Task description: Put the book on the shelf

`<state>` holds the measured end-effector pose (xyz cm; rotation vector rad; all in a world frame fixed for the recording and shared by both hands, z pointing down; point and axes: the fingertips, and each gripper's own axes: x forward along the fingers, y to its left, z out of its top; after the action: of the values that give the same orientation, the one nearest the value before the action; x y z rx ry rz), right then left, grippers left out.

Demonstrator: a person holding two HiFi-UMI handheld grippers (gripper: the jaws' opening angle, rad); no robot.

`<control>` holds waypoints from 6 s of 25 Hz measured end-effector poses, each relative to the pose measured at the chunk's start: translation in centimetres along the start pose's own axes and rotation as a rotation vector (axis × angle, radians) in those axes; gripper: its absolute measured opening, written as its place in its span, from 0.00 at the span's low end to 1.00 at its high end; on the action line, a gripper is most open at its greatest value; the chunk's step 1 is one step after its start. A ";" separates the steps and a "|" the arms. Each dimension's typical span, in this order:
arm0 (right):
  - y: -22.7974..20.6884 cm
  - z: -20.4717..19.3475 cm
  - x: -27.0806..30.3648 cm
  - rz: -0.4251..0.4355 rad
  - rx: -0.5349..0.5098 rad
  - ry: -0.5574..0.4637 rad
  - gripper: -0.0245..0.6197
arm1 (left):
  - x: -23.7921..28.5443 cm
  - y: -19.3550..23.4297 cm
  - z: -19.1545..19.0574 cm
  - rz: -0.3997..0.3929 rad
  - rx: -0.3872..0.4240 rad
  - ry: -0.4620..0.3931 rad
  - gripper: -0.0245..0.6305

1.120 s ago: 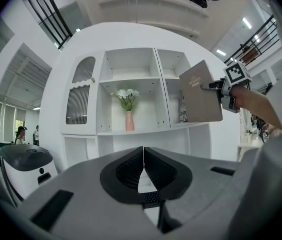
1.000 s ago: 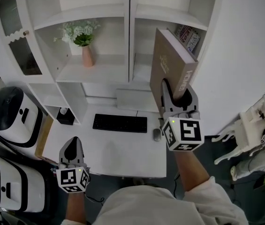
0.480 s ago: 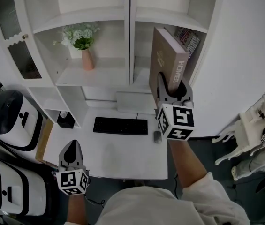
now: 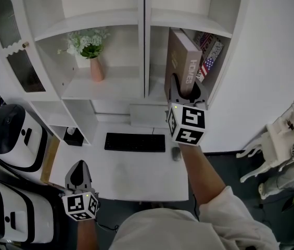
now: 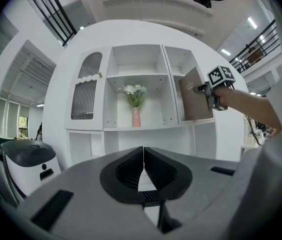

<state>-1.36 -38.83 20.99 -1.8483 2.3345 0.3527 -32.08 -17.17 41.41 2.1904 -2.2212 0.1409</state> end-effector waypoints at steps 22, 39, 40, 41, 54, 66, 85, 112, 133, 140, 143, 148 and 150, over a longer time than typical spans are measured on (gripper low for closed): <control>0.5 -1.3 5.9 -0.108 -0.012 -0.001 0.32 | 1.2 2.1 -1.4 0.025 -0.012 0.038 0.05; 0.3 -2.3 10.1 -0.142 -0.010 0.006 0.32 | 2.4 2.2 -2.1 0.039 -0.017 0.062 0.05; 0.3 -2.4 10.3 -0.143 -0.011 0.005 0.32 | 2.4 2.1 -2.2 0.040 -0.017 0.064 0.05; 0.2 -2.4 10.5 -0.143 -0.012 0.006 0.32 | 2.4 2.1 -2.2 0.040 -0.017 0.065 0.05; 0.0 -2.9 12.2 -0.138 -0.013 0.001 0.32 | 2.2 2.3 -2.2 0.064 -0.013 0.071 0.05; -0.2 -2.9 12.3 -0.137 -0.008 -0.008 0.33 | 2.1 2.1 -2.3 0.067 -0.015 0.072 0.05; 0.6 -1.5 9.7 -0.076 -0.029 -0.022 0.40 | 1.5 0.9 -1.6 0.051 -0.011 0.054 0.05; 0.8 -1.1 -2.7 0.133 -0.038 -0.007 0.33 | -1.3 -3.6 -0.3 -0.013 0.019 0.021 0.05; 1.0 -5.1 -11.9 0.253 -0.034 0.061 0.17 | -3.1 -5.6 0.4 -0.023 0.047 0.006 0.05; 1.4 -7.2 -13.9 0.270 -0.022 0.095 0.08 | -3.6 -5.2 0.4 -0.015 0.052 0.005 0.05; 1.5 -8.2 -14.5 0.271 -0.023 0.114 0.05 | -3.8 -5.0 0.3 -0.013 0.054 0.006 0.05; 1.5 -9.0 -15.0 0.269 -0.015 0.132 0.04 | -3.8 -5.0 0.0 -0.012 0.057 0.010 0.05; 1.5 -9.0 -15.0 0.268 -0.011 0.131 0.04 | -3.8 -5.1 0.0 -0.015 0.059 0.012 0.05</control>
<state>1.02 -26.84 33.66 -1.6084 2.6821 0.2819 -26.97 -13.42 41.34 2.2287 -2.2222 0.2207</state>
